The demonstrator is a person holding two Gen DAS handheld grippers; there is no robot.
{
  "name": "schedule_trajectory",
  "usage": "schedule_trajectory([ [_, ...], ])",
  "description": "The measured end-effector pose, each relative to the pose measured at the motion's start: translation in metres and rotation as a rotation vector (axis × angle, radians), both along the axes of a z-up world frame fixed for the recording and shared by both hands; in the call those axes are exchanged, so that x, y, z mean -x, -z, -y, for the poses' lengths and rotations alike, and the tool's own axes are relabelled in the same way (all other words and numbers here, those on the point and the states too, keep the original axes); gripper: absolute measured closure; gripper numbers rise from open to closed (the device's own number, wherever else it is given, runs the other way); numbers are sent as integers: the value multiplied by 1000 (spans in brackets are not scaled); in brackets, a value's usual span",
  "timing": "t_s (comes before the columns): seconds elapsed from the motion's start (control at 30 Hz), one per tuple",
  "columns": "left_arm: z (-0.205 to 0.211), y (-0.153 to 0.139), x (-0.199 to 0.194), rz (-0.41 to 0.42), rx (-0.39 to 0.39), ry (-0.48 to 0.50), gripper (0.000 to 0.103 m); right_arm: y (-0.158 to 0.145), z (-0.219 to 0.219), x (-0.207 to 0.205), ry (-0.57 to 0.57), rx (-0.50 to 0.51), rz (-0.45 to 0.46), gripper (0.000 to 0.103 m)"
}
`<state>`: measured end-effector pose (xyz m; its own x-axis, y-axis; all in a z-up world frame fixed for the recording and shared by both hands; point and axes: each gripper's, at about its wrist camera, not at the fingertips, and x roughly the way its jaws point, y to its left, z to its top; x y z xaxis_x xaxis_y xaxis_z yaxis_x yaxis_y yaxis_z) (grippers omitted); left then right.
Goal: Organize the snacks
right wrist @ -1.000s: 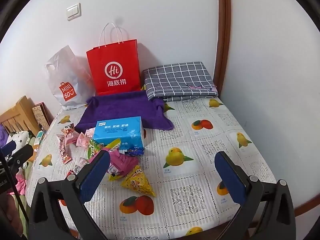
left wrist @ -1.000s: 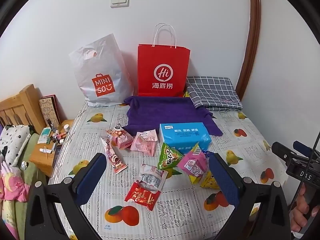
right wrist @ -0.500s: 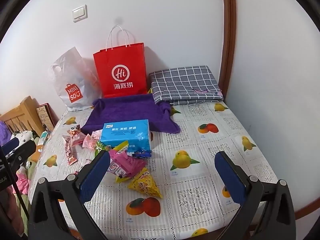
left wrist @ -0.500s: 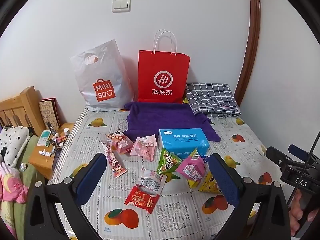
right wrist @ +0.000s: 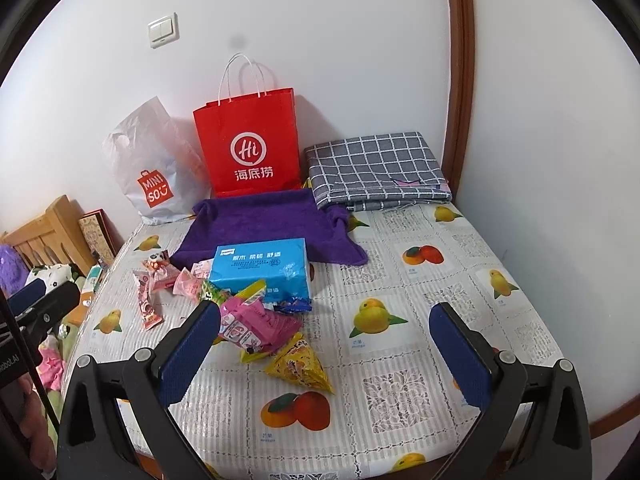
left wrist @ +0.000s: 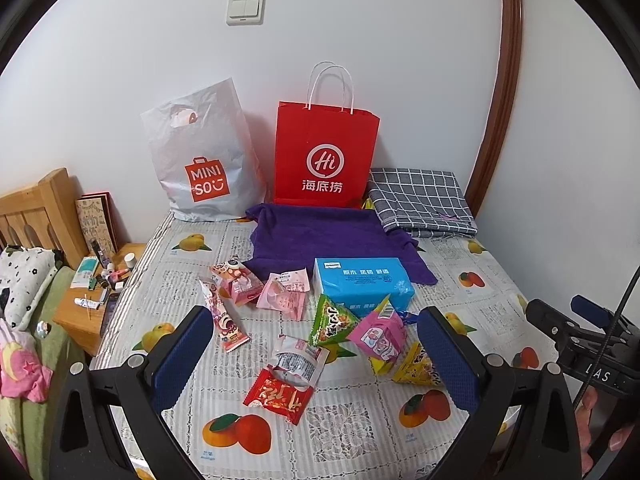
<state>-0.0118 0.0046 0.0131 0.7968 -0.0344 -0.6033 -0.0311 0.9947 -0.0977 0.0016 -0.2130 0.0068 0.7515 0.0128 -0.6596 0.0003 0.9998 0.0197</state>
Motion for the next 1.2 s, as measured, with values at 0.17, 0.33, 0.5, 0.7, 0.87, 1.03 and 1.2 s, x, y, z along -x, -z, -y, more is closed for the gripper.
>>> schedule_trajectory([
  [0.17, 1, -1, -1, 2, 4, 4, 1, 0, -1, 1, 3, -1, -7, 0],
  [0.33, 4, -1, -1, 6, 4, 9, 1, 0, -1, 1, 11, 15, -8, 0],
  [0.5, 8, 1, -1, 0, -10, 18, 1, 2, -1, 1, 11, 31, -7, 0],
  [0.7, 9, 1, 0, 6, -5, 16, 1, 0, 0, 3, 13, 34, 1, 0],
  [0.87, 9, 0, 1, 9, -4, 21, 1, -3, 2, 7, 12, 25, 14, 0],
  [1.03, 11, -1, 2, 12, -6, 27, 1, -6, 5, 10, 10, 17, 26, 0],
  [1.2, 14, -2, 3, 12, -9, 33, 1, -10, 5, 13, 5, 9, 37, 0],
])
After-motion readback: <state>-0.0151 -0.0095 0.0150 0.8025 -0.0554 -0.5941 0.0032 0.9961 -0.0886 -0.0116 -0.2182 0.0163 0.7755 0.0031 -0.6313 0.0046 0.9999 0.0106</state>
